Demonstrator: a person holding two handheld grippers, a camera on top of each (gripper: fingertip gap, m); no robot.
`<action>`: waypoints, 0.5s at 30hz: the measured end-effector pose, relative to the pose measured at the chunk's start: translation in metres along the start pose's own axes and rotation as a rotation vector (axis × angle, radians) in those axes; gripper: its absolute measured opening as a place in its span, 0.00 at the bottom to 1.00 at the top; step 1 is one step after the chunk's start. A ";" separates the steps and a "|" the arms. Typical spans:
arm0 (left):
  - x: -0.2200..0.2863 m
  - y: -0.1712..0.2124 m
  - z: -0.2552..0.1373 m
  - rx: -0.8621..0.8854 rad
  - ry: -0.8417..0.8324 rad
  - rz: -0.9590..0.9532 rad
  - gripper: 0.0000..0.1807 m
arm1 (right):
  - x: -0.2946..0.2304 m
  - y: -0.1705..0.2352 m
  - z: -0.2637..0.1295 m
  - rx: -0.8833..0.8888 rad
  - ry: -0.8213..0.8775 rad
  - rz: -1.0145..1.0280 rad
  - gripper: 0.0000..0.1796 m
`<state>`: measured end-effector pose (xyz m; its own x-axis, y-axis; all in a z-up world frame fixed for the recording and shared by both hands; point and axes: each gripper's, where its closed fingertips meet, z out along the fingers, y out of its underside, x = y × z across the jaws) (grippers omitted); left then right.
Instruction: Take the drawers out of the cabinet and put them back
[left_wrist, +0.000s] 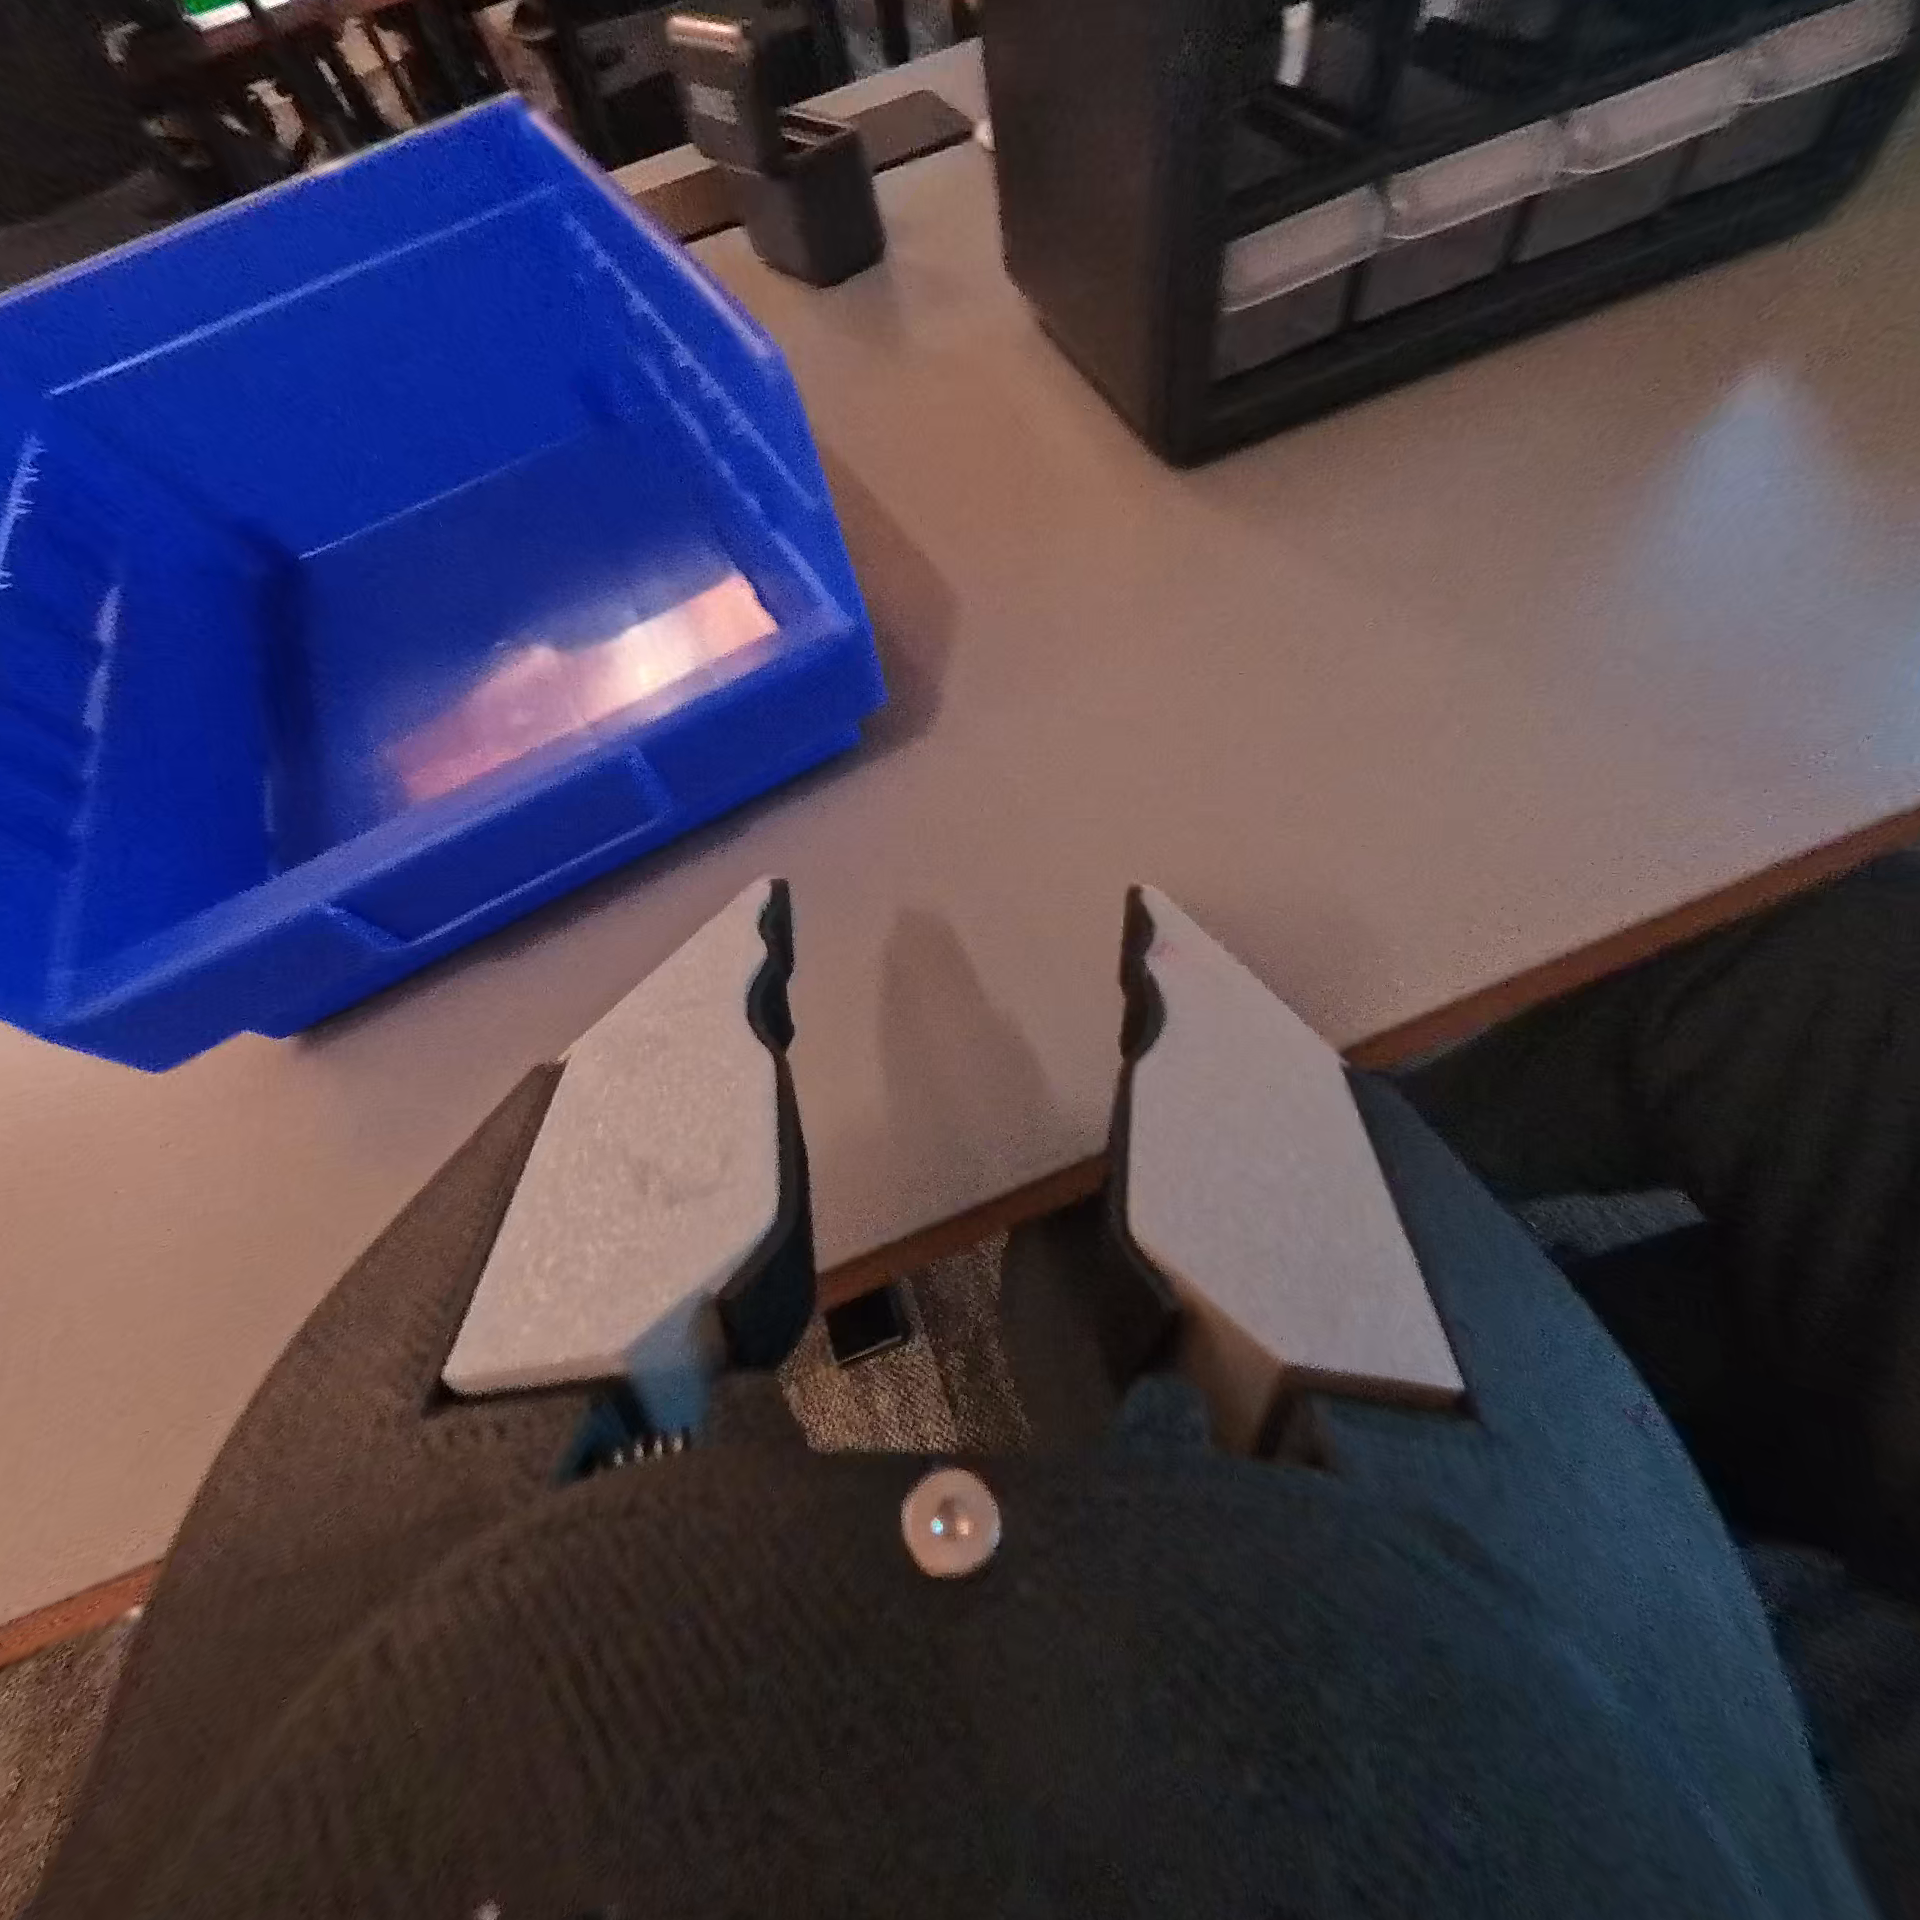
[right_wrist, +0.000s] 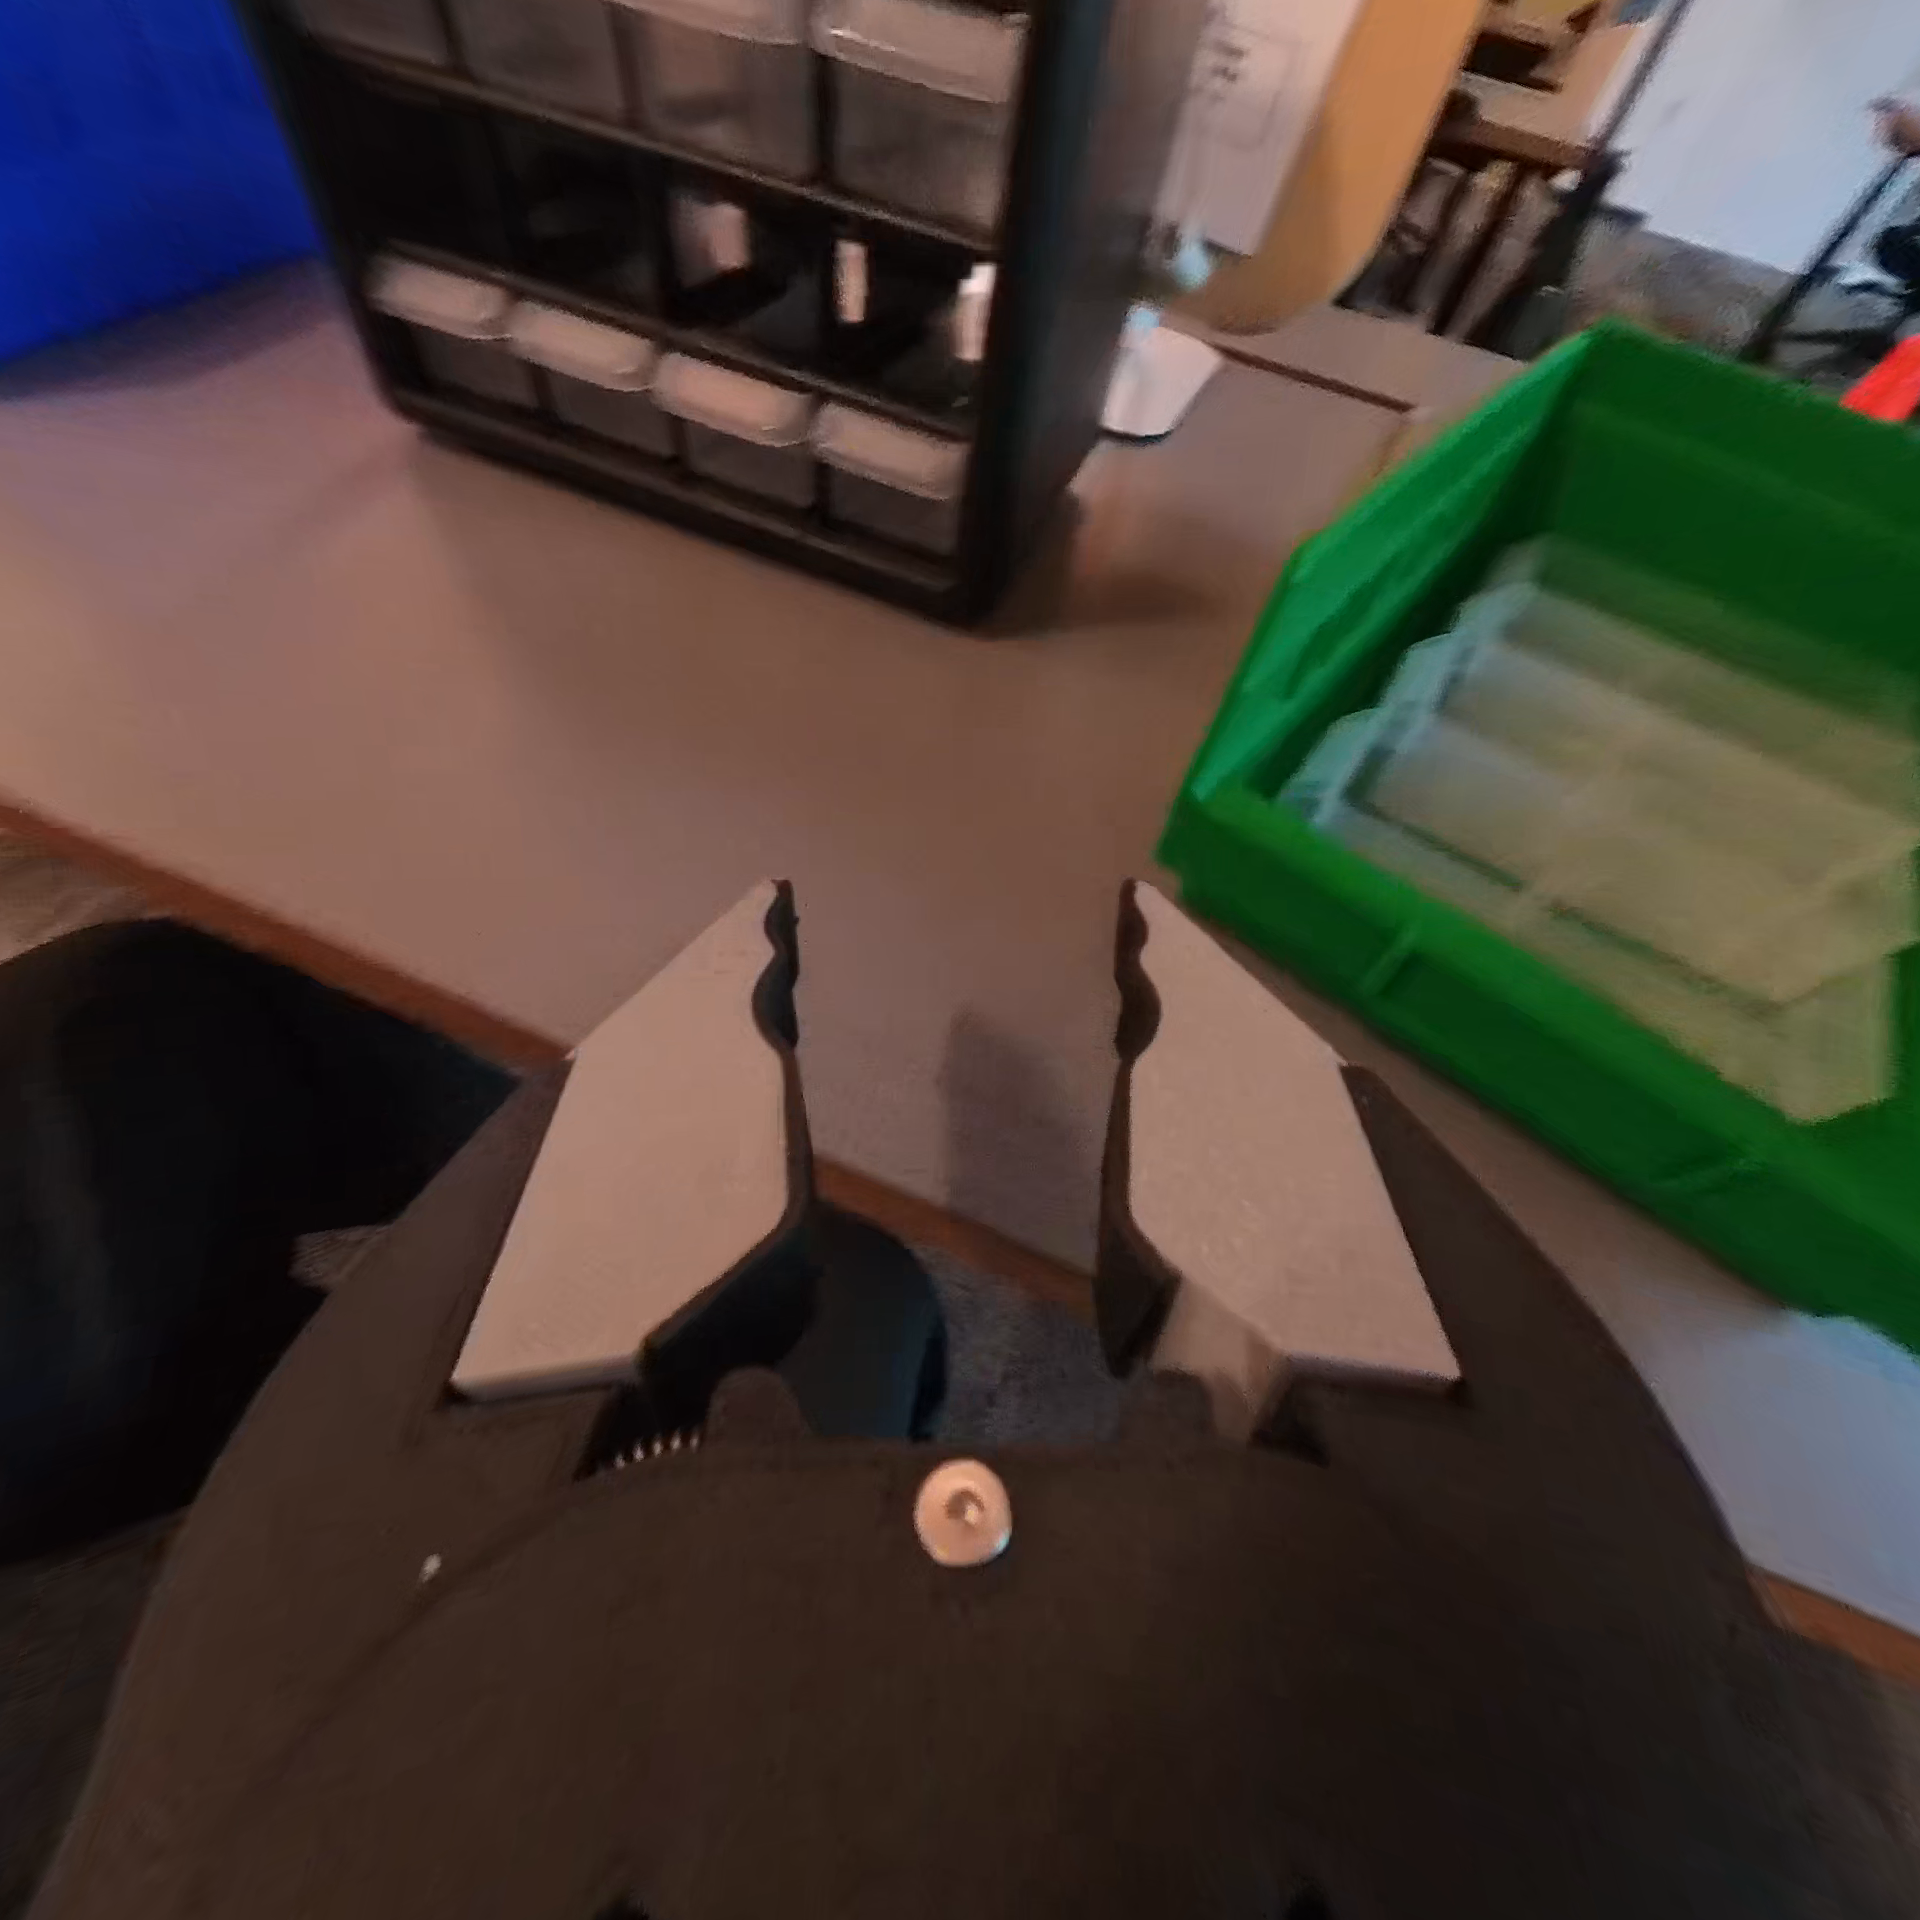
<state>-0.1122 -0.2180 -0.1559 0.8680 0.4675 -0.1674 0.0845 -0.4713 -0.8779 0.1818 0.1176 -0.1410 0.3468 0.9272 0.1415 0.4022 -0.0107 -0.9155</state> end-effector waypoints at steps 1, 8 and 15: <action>-0.006 -0.002 0.004 0.001 -0.017 0.001 0.33 | 0.008 -0.004 0.008 -0.014 0.029 0.000 0.34; -0.048 -0.025 0.053 -0.012 -0.141 -0.068 0.34 | 0.074 -0.029 0.075 -0.059 0.291 -0.016 0.31; -0.030 -0.047 0.105 -0.050 -0.130 0.012 0.39 | 0.087 -0.018 0.094 -0.143 0.253 -0.023 0.16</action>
<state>-0.1935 -0.1308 -0.1570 0.7984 0.5531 -0.2378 0.1011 -0.5126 -0.8527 0.1249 0.2335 -0.1475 0.5289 0.8054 0.2676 0.5220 -0.0601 -0.8508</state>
